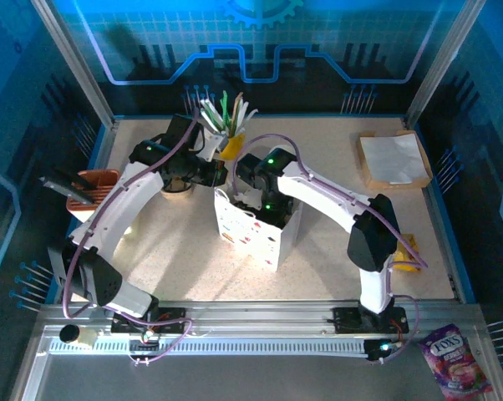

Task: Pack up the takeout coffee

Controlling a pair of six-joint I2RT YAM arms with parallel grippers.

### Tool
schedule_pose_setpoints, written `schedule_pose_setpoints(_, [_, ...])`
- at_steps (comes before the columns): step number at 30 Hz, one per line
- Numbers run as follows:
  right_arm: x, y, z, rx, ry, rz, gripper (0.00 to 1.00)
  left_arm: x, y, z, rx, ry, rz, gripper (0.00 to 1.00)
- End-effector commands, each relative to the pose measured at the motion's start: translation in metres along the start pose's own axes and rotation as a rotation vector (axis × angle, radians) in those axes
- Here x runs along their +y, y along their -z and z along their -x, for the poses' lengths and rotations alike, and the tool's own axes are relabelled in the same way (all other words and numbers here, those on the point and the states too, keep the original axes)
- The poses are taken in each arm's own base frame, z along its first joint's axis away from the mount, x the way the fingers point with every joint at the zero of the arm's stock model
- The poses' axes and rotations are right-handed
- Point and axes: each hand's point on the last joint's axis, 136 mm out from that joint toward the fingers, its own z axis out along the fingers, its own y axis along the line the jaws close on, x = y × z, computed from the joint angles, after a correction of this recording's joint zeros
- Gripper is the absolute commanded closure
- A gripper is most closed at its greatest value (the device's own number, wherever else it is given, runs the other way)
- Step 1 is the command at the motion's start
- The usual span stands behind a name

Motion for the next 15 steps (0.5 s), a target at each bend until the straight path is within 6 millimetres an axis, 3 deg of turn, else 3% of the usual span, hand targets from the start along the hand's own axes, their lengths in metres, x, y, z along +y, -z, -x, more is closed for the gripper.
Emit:
schedule_pose_setpoints(1, [0.000, -0.010, -0.001, 0.025, -0.002, 0.027, 0.56, -0.002, -0.003, -0.014, 0.042, -0.011, -0.012, 1.00])
schedule_pose_setpoints(15, [-0.002, -0.026, -0.004, 0.047, -0.015, 0.043, 0.56, -0.002, -0.004, -0.014, 0.043, -0.007, -0.015, 1.00])
